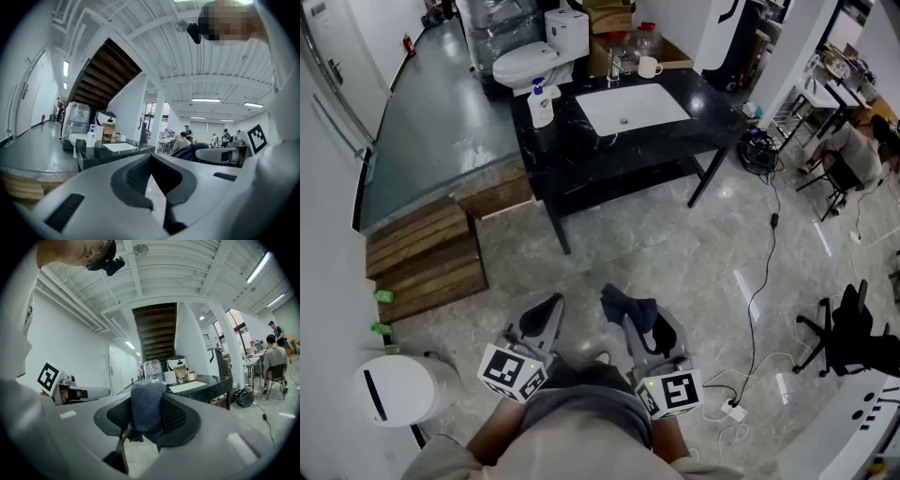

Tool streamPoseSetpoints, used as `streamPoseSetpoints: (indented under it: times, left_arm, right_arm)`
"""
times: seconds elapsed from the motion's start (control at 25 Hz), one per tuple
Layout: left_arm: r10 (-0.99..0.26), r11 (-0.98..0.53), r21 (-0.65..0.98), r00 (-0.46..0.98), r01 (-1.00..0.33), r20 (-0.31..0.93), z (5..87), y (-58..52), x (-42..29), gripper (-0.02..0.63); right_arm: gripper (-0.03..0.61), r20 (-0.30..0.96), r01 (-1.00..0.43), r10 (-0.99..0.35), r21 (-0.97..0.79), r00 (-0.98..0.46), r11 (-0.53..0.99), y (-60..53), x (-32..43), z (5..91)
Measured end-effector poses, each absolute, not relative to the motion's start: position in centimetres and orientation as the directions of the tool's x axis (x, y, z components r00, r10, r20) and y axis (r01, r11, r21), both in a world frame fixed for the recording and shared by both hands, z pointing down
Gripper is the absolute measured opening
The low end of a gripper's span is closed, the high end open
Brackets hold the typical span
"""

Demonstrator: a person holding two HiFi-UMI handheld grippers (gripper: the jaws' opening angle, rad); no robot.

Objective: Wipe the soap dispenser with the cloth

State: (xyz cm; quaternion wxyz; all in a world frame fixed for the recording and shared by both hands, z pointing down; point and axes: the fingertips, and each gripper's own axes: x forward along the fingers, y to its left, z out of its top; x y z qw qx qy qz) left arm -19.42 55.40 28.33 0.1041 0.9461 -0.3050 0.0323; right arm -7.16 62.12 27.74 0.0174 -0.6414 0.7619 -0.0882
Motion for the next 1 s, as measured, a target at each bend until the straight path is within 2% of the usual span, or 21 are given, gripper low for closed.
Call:
streamPoseSetpoints:
  times: [0.52, 1.0]
  left_arm:
    - [-0.56, -0.783, 0.211, 0.81, -0.586, 0.173, 29.6, 55.2, -18.5, 0.006]
    - [-0.58, -0.757, 0.265, 0.801, -0.597, 0.147, 29.9, 45.8, -17.1, 0.006]
  right_arm:
    - [0.153, 0.14, -0.963, -0.966, -0.192, -0.219, 0.19, 61.0, -7.4, 29.0]
    - [0.164, 0.154, -0.964, -0.959, -0.157, -0.239, 0.215, 52.5, -6.1, 27.7]
